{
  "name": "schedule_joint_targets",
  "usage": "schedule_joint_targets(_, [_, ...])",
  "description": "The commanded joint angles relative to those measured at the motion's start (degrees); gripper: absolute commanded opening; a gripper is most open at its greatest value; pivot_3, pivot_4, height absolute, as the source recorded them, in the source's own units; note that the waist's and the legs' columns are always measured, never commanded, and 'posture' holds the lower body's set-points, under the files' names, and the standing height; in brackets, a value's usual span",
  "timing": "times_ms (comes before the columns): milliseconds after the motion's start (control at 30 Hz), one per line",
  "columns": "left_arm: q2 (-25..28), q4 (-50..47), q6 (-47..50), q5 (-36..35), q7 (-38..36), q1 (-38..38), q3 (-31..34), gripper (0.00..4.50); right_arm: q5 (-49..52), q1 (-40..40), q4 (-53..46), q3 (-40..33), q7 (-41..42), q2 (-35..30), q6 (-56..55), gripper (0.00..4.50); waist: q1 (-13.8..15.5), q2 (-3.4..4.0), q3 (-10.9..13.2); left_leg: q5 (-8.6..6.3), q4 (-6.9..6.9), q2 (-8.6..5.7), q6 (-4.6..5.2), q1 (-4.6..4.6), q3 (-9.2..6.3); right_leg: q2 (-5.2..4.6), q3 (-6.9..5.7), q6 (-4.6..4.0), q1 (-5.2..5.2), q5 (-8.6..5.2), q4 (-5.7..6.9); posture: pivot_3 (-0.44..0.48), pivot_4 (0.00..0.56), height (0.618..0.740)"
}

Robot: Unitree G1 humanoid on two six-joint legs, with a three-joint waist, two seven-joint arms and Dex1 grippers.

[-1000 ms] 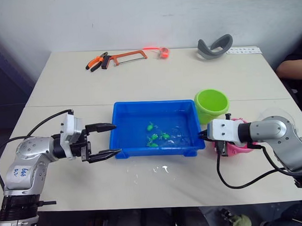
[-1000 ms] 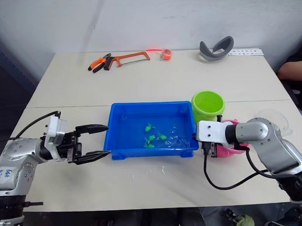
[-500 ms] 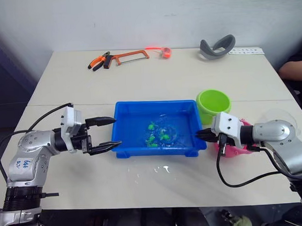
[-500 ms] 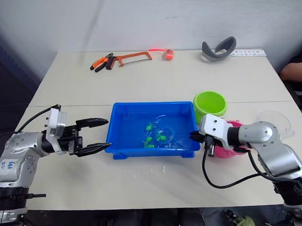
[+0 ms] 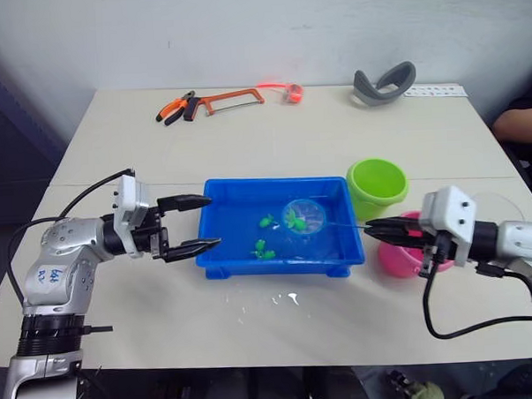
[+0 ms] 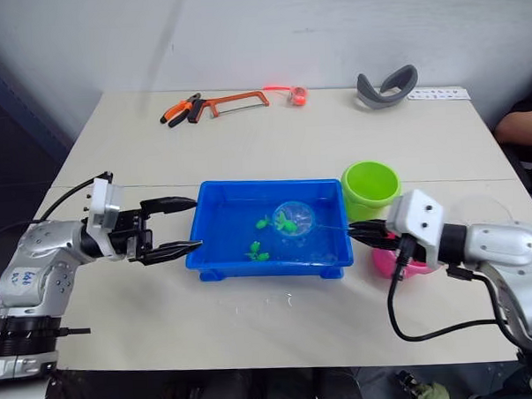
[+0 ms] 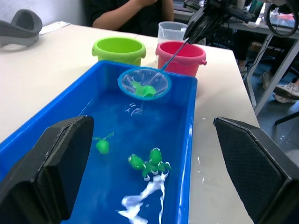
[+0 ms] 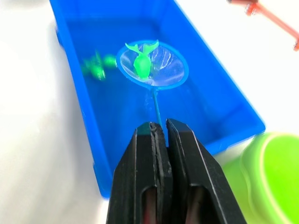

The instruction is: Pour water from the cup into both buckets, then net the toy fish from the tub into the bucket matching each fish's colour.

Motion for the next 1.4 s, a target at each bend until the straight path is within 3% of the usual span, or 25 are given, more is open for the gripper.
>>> schedule_joint_targets(33, [-0.9,1.2,0.0,-0.5,0.1,-2.8,-0.4,4.48,4.6,2.1,-4.2,-7.4,-1.3,-0.4,1.8,0.0,0.0,0.0,0.0,0.0,0.0,-0.01,0.01,0.0,0.0,0.0,0.01,0.0,0.0,0.0,0.0,0.0,0.15,0.74])
schedule_joint_targets(267, [-4.6,1.4,4.1,-0.7,4.1,-10.1,-3.1,4.48,7.5,2.4,-4.0,-15.7,-3.7,-1.7,4.4,0.0,0.1,-0.03,0.0,0.05,0.0,-0.05,0.05,0.0,0.0,-0.01,0.0,0.01,0.0,0.01,0.05,0.0,0.15,0.74])
schedule_joint_targets(400, [-6.8,2.3,5.0,0.8,6.7,-13.0,-4.4,4.48,4.3,1.9,0.0,-17.2,-5.2,-2.8,2.4,0.0,0.0,-0.03,0.0,0.05,0.0,-0.09,0.07,-0.01,0.01,-0.01,0.02,0.04,0.0,0.02,0.04,0.0,0.15,0.74])
schedule_joint_targets(533, [-8.8,3.5,5.2,1.7,8.1,-14.4,-5.9,4.48,-2.3,-0.3,7.0,-15.9,-8.0,-3.1,-5.0,0.0,-0.1,-0.04,0.0,0.09,0.0,-0.1,0.1,0.0,0.04,0.06,0.02,0.05,0.0,0.03,0.05,0.0,0.15,0.74])
schedule_joint_targets(733, [-10.6,3.8,5.3,2.1,8.3,-13.8,-6.9,4.48,-22.6,-2.5,19.9,-8.1,-14.7,-5.3,-29.2,0.0,-0.2,-0.04,0.0,0.13,-0.01,-0.1,0.05,0.0,0.07,0.21,0.05,0.07,-0.03,0.02,0.07,0.0,0.15,0.74])
schedule_joint_targets(867, [-10.6,4.6,4.5,3.0,7.7,-12.8,-7.2,4.48,-30.1,-4.7,25.2,-4.7,-20.3,-6.2,-36.7,0.0,-0.2,-0.03,0.0,0.14,-0.01,-0.1,0.04,0.01,0.09,0.2,0.08,0.07,-0.03,0.02,0.07,0.0,0.15,0.74])
schedule_joint_targets(1133, [-11.2,5.1,3.2,3.6,7.1,-11.6,-7.3,4.48,-55.9,-3.6,33.8,0.9,-39.7,-15.1,-60.9,0.0,-0.2,-0.02,0.0,0.18,-0.01,-0.1,0.0,0.0,0.05,0.05,0.07,0.08,-0.03,0.01,0.07,0.0,0.15,0.74])
schedule_joint_targets(1400, [-12.0,6.4,0.8,4.1,5.0,-10.7,-7.7,4.48,-77.5,-3.5,37.0,2.8,-65.3,-20.4,-66.1,0.0,-0.3,0.03,0.0,0.22,-0.01,-0.06,-0.08,0.0,0.06,0.08,0.12,0.07,-0.04,0.01,0.1,0.0,0.15,0.74])
